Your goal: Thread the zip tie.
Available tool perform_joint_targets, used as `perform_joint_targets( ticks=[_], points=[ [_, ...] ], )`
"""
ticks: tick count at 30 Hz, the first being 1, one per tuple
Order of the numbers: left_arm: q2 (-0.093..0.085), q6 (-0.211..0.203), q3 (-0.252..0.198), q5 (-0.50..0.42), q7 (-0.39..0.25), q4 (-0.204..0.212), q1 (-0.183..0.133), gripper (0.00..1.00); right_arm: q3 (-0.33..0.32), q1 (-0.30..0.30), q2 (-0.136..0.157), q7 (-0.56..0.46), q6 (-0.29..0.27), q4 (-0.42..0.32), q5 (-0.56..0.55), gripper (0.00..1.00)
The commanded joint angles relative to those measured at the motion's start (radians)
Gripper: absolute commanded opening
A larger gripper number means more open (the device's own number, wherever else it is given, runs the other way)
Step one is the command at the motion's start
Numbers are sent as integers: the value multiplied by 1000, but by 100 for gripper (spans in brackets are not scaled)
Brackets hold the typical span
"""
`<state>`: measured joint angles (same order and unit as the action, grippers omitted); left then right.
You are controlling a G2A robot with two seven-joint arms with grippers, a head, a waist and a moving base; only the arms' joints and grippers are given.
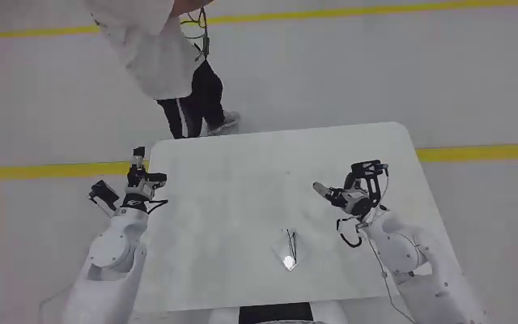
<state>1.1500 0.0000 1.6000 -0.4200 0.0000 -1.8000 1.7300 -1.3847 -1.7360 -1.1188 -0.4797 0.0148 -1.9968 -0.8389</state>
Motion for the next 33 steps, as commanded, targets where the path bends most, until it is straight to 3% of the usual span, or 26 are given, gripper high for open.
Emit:
perform_joint_targets(
  ticks=[1,16,18,21,33],
  points=[
    [0,0,0,0,0,0,0,100,17,7,0,-33,19,-3,-41,100],
    [0,0,0,0,0,0,0,100,32,13,-1,-48,21,-1,-57,100],
    [0,0,0,0,0,0,0,100,58,20,2,-105,21,26,-147,100],
    [0,0,0,0,0,0,0,100,103,49,-3,-140,72,44,-210,100],
    [0,0,0,0,0,0,0,100,106,51,-4,-141,75,45,-212,100]
  ],
)
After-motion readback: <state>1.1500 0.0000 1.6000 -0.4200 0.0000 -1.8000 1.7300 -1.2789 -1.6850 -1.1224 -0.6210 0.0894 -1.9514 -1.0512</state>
